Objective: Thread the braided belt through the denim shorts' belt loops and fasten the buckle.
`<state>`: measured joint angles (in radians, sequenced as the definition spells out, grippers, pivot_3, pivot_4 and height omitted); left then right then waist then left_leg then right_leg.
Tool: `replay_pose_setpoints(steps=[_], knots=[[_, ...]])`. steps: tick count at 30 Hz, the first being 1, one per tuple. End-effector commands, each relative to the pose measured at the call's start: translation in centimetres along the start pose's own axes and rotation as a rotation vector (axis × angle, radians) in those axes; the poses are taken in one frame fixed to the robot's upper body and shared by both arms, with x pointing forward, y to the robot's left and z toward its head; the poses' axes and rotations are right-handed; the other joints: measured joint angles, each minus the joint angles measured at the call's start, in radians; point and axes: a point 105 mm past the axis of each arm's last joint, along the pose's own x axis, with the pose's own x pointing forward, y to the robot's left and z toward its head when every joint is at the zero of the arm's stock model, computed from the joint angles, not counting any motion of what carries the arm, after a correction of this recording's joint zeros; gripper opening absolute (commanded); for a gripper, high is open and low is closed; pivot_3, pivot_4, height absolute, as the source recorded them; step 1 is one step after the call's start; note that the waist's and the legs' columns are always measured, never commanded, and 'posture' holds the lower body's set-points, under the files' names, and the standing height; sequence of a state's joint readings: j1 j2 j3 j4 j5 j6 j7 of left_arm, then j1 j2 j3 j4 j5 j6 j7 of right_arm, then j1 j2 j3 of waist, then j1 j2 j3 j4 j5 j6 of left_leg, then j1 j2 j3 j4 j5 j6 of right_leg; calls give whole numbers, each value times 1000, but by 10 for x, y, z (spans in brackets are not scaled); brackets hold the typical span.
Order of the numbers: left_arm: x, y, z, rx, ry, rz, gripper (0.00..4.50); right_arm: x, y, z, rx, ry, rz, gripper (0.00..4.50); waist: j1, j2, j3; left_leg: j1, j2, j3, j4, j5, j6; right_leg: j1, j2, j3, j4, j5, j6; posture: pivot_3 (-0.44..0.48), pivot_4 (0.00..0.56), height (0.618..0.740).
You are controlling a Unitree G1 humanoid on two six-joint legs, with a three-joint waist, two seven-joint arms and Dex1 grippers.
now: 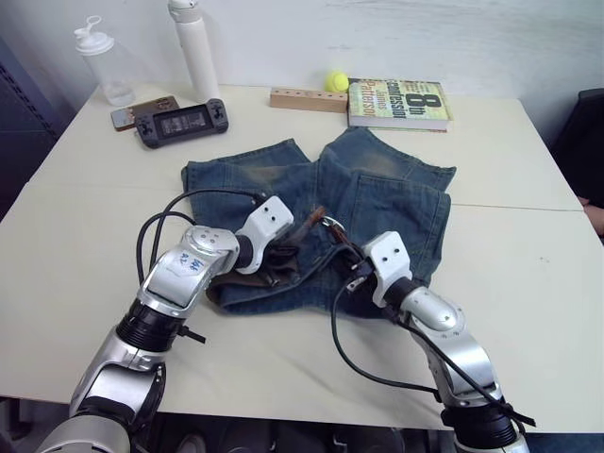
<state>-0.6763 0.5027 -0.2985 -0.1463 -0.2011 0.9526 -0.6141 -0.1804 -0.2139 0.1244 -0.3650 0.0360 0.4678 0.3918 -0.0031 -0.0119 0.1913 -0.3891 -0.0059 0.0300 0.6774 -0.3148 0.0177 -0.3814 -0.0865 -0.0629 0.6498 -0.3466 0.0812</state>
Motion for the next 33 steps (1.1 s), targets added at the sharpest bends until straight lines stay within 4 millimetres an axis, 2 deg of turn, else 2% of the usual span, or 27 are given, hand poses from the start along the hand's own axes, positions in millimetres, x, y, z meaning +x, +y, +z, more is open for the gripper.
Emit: replay_pose_setpoints(steps=[1,4,7,15,19,22,24,25,28,29,33], knots=[[-3,0,11,65,-34,16,0,-4,-11,17,57,-65,-63,37,1,0,0,0,0,0,0,0,0,0,0,0,0,0,0,0,150,738],[-5,6,10,74,-28,42,0,-4,-20,14,152,-52,-130,37,1,0,0,0,0,1,0,0,0,-2,0,2,3,0,0,0,150,738],[-7,7,11,76,-33,49,0,-4,-20,12,181,-40,-138,37,1,0,0,0,0,3,0,0,0,-3,0,4,4,0,0,0,150,738],[-7,2,12,80,-33,29,0,-1,-25,15,316,-38,-185,37,-1,0,0,-2,0,8,0,0,0,-10,0,10,8,0,0,0,150,738],[-5,1,12,70,-39,24,0,3,-29,13,372,49,-178,37,-1,0,0,-2,0,8,0,0,0,-11,1,11,9,0,0,0,150,738],[-5,2,12,67,-40,29,0,-2,-59,24,624,-41,-383,37,-1,0,0,-2,0,8,-1,0,0,-12,1,11,9,0,0,0,150,738],[-6,2,12,64,-40,31,0,-6,-66,24,713,-57,-458,37,-1,0,0,-2,0,8,-2,0,0,-12,1,12,9,0,0,0,150,738],[-6,2,11,63,-40,32,0,-3,-58,26,688,-39,-410,37,-1,0,0,-2,0,8,-2,0,0,-13,1,12,10,0,0,0,150,738],[-6,3,11,59,-39,35,0,8,-16,41,514,0,-132,37,-1,0,0,-2,-1,8,-3,0,0,-13,1,13,10,0,0,0,150,738],[-6,2,10,57,-38,34,0,8,-9,41,495,7,-97,37,-2,0,0,-2,-2,8,-4,0,0,-13,1,14,9,0,0,0,150,738],[-6,1,11,52,-39,34,0,7,-4,41,455,13,-67,37,-8,0,0,-2,-1,8,-5,0,0,-14,3,16,9,0,0,0,150,738]])
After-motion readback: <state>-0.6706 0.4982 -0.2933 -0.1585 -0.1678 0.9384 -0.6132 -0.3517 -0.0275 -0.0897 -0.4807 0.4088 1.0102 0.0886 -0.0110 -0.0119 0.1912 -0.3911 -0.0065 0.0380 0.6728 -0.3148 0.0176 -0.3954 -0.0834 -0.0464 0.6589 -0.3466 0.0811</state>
